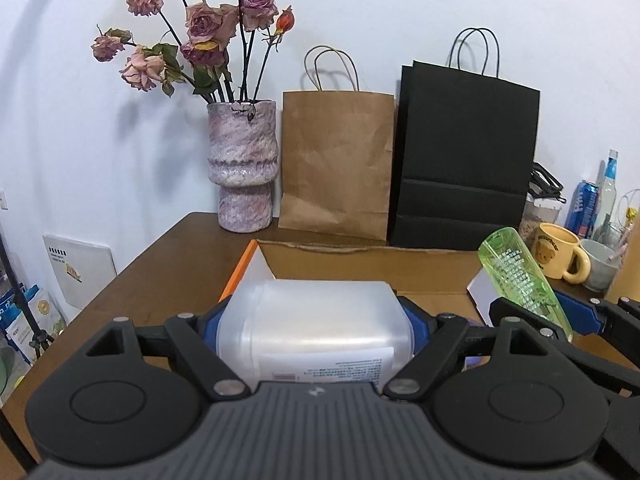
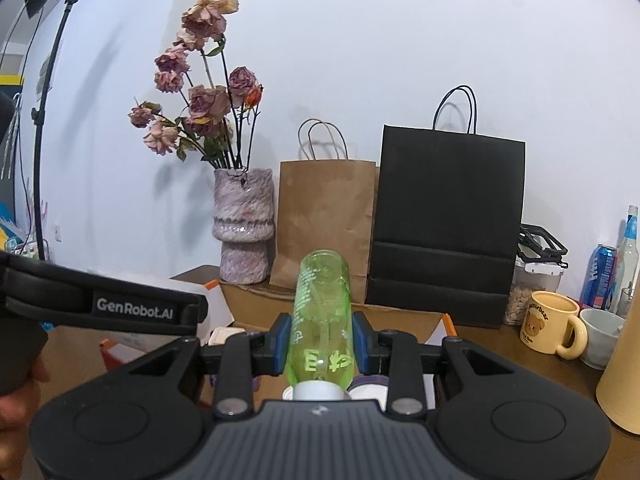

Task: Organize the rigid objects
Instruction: 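Carry the clear box with the left tool while the right tool carries the green bottle over the box, then lower the green bottle into the box and open the right tool while the left tool releases the clear box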

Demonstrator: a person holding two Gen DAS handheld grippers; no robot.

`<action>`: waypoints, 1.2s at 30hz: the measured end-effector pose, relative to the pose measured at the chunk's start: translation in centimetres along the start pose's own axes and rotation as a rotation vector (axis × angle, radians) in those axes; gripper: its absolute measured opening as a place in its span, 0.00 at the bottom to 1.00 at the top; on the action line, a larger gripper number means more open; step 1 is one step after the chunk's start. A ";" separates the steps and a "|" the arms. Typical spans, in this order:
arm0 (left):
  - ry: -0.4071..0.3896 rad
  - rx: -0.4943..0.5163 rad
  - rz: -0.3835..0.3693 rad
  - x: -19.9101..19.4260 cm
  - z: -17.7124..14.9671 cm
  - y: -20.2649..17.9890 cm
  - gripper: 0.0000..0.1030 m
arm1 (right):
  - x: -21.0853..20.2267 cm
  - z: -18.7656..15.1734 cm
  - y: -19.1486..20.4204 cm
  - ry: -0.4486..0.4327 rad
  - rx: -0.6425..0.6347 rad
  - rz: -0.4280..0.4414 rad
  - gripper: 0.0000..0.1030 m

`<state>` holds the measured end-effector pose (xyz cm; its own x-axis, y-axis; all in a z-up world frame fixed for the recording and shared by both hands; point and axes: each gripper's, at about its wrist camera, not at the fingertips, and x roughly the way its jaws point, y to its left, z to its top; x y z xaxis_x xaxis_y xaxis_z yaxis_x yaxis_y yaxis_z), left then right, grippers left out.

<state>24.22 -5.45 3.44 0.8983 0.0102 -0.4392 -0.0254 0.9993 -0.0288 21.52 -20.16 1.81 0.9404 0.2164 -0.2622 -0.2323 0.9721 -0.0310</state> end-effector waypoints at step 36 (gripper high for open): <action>0.074 -0.008 0.051 10.3 1.9 -0.2 0.81 | 10.0 0.3 -2.5 0.099 0.037 0.006 0.30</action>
<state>34.27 -5.43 0.61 0.8608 0.0576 -0.5056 -0.0737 0.9972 -0.0120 31.54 -20.43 -0.46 0.9096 0.2138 -0.3562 -0.2265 0.9740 0.0064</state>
